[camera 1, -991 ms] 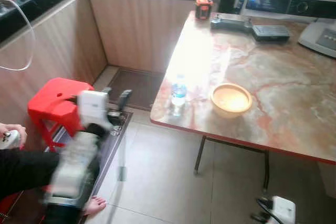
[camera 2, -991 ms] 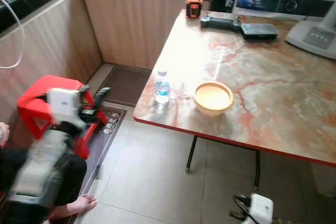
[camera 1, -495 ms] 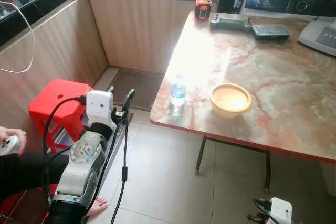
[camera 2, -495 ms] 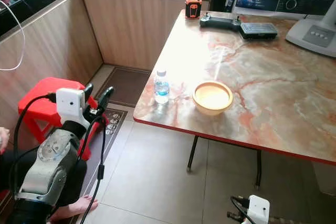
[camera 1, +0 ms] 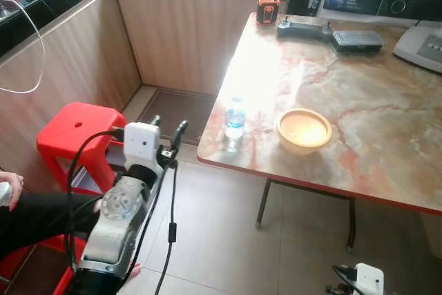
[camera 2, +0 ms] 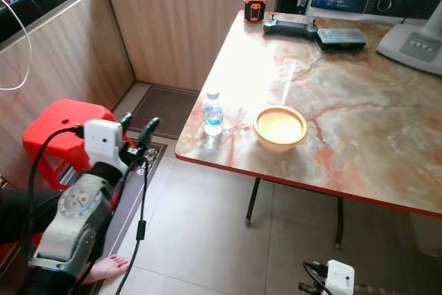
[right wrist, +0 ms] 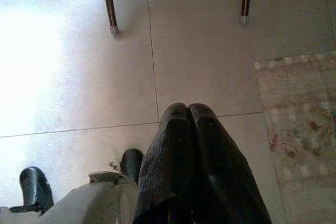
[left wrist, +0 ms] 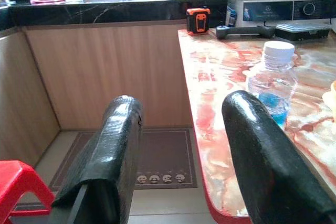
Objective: Restocking fridge
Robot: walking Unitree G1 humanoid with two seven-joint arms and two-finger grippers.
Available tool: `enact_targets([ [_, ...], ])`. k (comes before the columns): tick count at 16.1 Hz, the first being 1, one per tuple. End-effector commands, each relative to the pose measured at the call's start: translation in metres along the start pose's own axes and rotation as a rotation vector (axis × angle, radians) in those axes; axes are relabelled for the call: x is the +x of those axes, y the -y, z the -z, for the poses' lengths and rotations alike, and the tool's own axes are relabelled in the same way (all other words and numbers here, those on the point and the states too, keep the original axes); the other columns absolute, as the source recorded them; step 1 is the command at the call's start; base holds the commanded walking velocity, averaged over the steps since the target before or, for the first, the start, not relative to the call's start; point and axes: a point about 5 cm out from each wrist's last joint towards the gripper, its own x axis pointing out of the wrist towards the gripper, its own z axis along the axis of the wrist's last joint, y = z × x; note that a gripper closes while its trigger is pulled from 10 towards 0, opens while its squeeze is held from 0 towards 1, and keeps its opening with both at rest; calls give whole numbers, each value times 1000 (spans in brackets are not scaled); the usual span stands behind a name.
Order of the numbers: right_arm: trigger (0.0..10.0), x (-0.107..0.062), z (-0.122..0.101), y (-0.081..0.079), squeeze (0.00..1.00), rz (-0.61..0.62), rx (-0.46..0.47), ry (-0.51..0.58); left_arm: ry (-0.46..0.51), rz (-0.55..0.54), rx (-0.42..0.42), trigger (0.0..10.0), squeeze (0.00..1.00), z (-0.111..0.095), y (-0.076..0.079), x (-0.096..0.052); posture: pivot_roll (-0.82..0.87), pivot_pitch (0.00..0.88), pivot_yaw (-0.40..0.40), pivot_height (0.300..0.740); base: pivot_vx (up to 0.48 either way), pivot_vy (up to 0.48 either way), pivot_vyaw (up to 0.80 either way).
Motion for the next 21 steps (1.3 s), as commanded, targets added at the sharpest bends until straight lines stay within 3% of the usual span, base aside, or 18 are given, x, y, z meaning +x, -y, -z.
enact_targets([
  [1,10000,0,-3,4,0,19,17,9,22,37,12,10000,0,-7,10,3,113,76,22,740,0,0,0],
  [4,10000,1,-7,5,0,40,42,36,12,127,-3,10000,0,-5,31,9,58,87,49,740,0,0,0],
  [9,10000,5,-17,-10,0,-9,16,57,11,21,34,10000,0,-2,7,17,21,85,18,740,0,0,0],
  [13,10000,7,-26,-8,0,1,21,79,29,-33,63,10000,0,-9,-9,26,31,44,38,740,0,0,0],
  [21,10000,7,-26,-9,0,0,24,74,30,-31,66,10000,0,-9,-10,27,30,41,44,740,0,0,0],
])
